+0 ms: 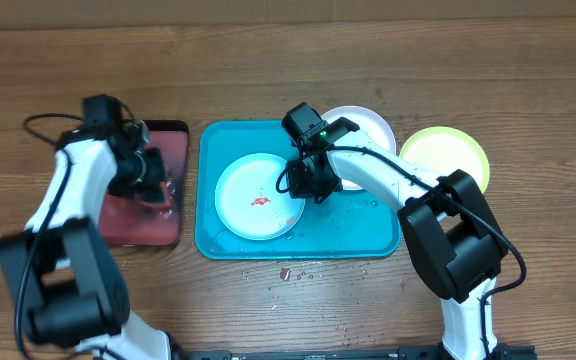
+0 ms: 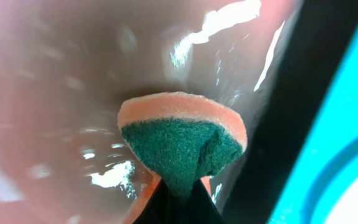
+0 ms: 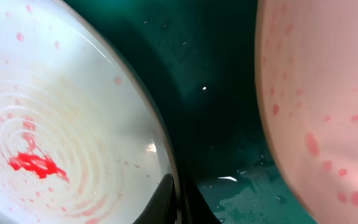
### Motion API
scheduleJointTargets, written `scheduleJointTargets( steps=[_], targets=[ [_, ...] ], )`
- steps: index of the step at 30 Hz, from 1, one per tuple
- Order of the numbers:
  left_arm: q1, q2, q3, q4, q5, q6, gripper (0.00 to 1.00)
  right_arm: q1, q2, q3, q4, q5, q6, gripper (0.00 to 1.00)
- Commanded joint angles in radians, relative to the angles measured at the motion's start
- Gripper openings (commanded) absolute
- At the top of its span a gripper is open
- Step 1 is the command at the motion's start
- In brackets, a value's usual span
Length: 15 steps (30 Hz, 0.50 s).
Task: Clean dirty plates on tray and stack at the side
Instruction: 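Dip the sponge in the basin and lift it with the left gripper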
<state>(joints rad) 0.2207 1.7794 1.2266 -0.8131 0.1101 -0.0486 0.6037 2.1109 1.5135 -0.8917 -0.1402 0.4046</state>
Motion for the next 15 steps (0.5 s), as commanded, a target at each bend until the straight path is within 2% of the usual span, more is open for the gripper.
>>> scheduleJointTargets(
  steps=[1, 5, 11, 15],
  targets=[
    [0.018, -0.132, 0.013, 0.019, 0.031, 0.044, 0.04, -0.004, 0.012, 0.014, -0.008, 0.072, -0.020, 0.04],
    [0.024, -0.240, -0.066, 0.087, 0.074, 0.052, 0.04, -0.004, 0.012, 0.014, -0.008, 0.073, -0.020, 0.04],
    [0.075, -0.403, -0.287, 0.267, 0.149, 0.026, 0.05, -0.004, 0.012, 0.014, -0.008, 0.088, -0.020, 0.04],
    [0.159, -0.462, -0.397, 0.395, 0.298, 0.026, 0.04, -0.004, 0.012, 0.014, -0.008, 0.088, -0.020, 0.04]
  ],
)
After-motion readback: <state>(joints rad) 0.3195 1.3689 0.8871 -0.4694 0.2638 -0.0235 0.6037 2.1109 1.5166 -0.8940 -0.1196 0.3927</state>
